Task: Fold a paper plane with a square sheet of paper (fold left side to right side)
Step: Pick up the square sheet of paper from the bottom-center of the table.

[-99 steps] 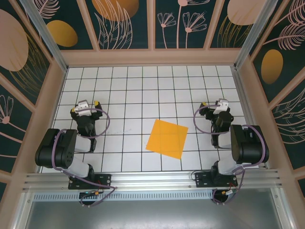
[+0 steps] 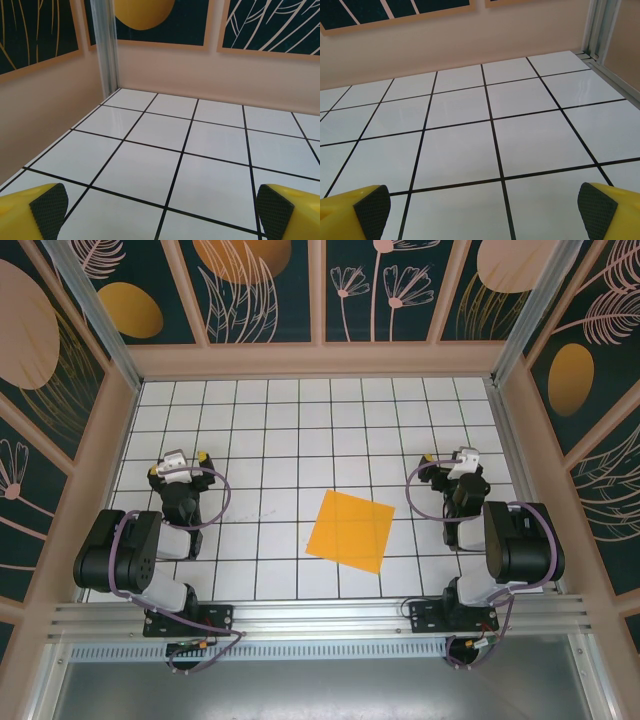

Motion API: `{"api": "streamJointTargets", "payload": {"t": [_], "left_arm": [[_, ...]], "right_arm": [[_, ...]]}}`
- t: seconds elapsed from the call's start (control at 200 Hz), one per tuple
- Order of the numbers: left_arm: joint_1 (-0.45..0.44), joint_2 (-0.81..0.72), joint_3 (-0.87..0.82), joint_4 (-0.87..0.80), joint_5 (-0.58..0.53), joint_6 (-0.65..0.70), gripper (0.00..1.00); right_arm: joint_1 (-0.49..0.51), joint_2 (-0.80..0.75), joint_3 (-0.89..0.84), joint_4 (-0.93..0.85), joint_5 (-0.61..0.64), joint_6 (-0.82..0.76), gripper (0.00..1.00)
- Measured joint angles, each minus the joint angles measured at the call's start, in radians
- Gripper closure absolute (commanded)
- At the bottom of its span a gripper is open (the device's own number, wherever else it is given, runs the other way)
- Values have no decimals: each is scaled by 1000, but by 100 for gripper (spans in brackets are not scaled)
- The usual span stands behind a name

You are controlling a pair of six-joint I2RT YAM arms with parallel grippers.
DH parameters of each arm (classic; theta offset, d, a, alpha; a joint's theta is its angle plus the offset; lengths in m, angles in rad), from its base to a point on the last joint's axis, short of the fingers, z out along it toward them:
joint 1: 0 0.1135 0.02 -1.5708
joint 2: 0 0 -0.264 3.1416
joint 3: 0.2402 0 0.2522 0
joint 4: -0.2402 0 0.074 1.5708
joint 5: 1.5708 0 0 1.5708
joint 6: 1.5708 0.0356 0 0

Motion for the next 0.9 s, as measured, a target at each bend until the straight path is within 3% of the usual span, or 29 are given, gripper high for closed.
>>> {"api": "streamJointTargets", "payload": {"t": [0.22,0.365,0.53,0.651,0.751,0.901], "left_arm": [[0,-27,0,-29,0,-3,1],[0,-212,38,-219,32,-3,1],[-21,-408,178,-426,144,-69,2],[-118,-428,280,-592,248,-147,1],[-250,-425,317,-730,335,-195,1],[-441,-425,322,-931,438,-237,2]], "right_arm": [[-18,-7,9,-27,-13,4,1],[-19,-129,106,-266,12,32,1],[11,-315,272,-555,35,109,1],[108,-383,383,-778,58,179,1],[193,-397,440,-959,48,262,1],[235,-419,443,-1215,-4,404,1]]}}
